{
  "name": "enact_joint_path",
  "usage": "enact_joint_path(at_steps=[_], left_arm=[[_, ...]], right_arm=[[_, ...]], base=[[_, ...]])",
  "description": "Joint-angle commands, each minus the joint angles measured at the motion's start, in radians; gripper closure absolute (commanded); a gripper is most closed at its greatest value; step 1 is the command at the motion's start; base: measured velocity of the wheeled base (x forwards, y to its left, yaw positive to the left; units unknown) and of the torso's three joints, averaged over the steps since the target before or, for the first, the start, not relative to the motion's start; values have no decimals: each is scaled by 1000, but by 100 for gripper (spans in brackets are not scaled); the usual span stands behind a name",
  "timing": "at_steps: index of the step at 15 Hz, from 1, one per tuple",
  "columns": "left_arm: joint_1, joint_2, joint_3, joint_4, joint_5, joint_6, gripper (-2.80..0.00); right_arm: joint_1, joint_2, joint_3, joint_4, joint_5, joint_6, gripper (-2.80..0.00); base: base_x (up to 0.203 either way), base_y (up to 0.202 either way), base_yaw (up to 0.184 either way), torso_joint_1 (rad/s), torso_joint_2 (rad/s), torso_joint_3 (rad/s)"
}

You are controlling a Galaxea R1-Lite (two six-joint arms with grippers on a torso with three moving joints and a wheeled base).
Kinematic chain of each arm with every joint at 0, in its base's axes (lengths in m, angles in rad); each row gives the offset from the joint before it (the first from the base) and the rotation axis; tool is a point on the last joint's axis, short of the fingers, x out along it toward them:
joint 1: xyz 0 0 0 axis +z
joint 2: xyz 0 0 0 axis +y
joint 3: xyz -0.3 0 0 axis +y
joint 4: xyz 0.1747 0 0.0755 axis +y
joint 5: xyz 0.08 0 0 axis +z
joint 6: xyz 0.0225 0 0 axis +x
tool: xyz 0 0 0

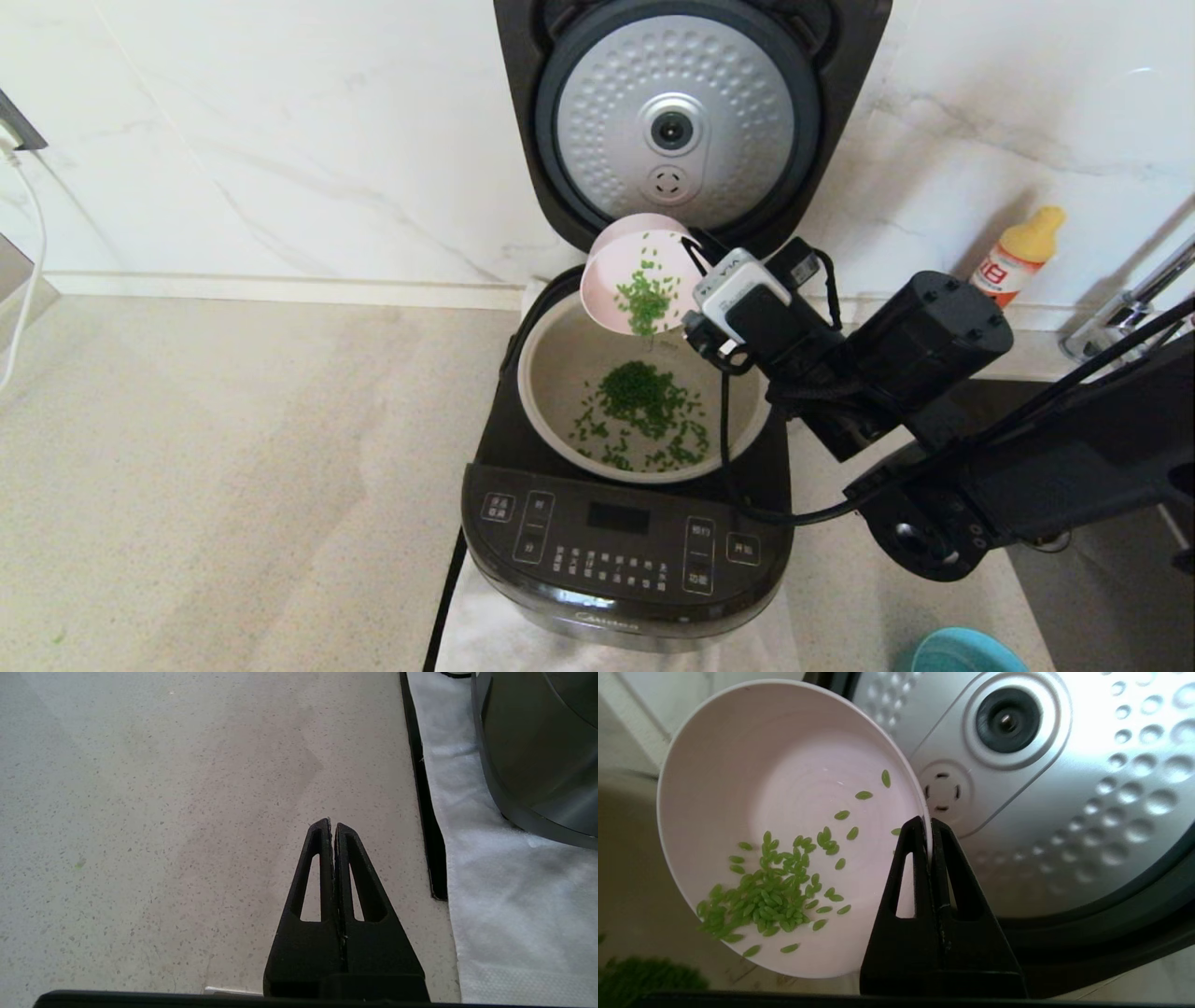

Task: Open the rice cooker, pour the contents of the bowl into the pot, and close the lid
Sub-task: Pour the chopped green onions from the bowl into the rice cooker

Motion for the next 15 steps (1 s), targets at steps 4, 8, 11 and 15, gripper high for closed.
enact_joint_path(at_steps=[4, 8, 11, 15], left_arm=[[0, 0, 9, -1, 0, 0, 0], [0, 0, 9, -1, 0, 0, 0], [0, 0, 9, -1, 0, 0, 0], [0, 0, 9, -1, 0, 0, 0]], right_arm=[[7, 10, 11, -9, -17, -13, 0], [-8, 3, -58, -9, -26, -138, 0], [-15, -8, -65, -9, -27, -248, 0], [-20, -11, -70, -7, -29, -357, 0]], base=[[0, 0, 0, 0, 0, 0], [0, 0, 0, 0, 0, 0], [0, 0, 0, 0, 0, 0], [0, 0, 0, 0, 0, 0]])
